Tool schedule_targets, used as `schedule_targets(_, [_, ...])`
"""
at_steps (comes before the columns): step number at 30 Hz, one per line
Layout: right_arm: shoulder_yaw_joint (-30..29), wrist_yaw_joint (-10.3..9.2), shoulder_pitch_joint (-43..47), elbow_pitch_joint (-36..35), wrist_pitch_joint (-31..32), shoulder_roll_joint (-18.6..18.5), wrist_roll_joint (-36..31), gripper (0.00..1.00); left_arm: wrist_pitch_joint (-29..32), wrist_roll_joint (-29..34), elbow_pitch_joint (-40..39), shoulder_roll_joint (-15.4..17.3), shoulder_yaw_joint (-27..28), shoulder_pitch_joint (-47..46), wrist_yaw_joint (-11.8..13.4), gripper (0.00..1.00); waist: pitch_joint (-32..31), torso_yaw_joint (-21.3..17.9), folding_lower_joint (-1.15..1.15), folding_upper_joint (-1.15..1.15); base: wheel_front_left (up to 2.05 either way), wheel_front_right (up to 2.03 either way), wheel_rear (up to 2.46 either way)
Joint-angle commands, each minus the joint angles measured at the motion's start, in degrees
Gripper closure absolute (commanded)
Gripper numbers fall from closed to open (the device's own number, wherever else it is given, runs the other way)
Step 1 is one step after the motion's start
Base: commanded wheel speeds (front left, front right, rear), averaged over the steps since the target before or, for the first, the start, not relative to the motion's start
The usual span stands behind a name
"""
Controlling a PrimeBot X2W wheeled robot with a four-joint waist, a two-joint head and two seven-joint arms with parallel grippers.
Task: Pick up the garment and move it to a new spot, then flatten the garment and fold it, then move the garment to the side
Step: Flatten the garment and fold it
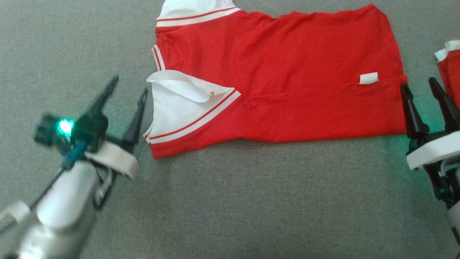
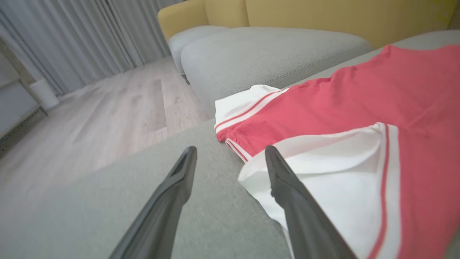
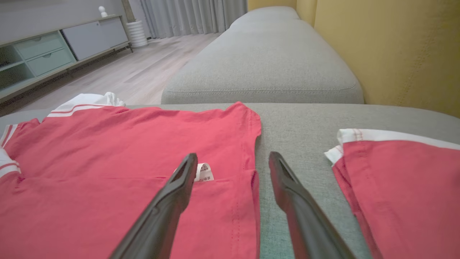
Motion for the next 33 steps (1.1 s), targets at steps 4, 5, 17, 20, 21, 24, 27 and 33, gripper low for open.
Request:
schedule_targets(4, [-1.47,-0.05,3.30,-1.94,-1.62,0.66,-0.87,0.00,0.72,-8.26,-3.32,-2.58,4.26,8.81,0.43,0.00,-2.12,-0.35,0.00,0.00,0.00,0.00,0.00])
schedule_targets(5, [-1.72,-0.05,3.88,-2.20,-1.72,0.95,-0.97,0.00,1.40,-9.37,-3.80,-3.14,4.35,10.49,0.70,0.00,-2.36,-0.40,0.00,0.00,0.00,0.00,0.00])
schedule_targets(17, [-2.77,-0.05,7.05,-4.11,-1.70,2.96,-1.70,0.00,6.57,-12.49,-2.30,-4.07,4.64,15.96,4.74,0.00,-3.21,-1.46,0.00,0.00,0.00,0.00,0.00])
schedule_targets(20, [-2.77,-0.05,7.01,-4.24,-1.38,2.94,-1.68,0.00,8.48,-13.03,-2.35,-4.20,3.45,16.31,3.35,0.04,-3.09,-1.70,0.00,0.00,0.00,0.00,0.00])
schedule_targets(21, [-2.87,-0.05,7.00,-4.17,-1.24,2.92,-1.67,0.00,9.15,-13.29,-2.49,-4.21,3.00,16.48,2.66,0.38,-3.08,-1.72,0.00,0.00,0.00,0.00,0.00])
schedule_targets(24, [-2.72,-0.05,6.92,-3.60,0.01,2.73,-1.89,0.00,9.76,-13.71,-3.60,-4.05,1.97,16.61,0.61,1.00,-3.10,-1.60,0.00,0.00,0.00,0.00,0.00])
schedule_targets(27, [-2.53,-0.05,6.45,-2.54,2.27,2.87,-1.57,0.00,10.62,-14.08,-4.61,-3.50,1.07,16.60,-1.32,1.00,-3.05,-1.28,0.00,0.00,0.00,0.00,0.00])
schedule_targets(33, [-6.40,-0.05,4.34,2.18,7.55,4.23,-4.22,0.00,10.17,-12.74,-6.65,-1.48,1.09,15.20,-0.97,1.00,-2.64,0.00,0.00,0.00,0.00,0.00,0.00])
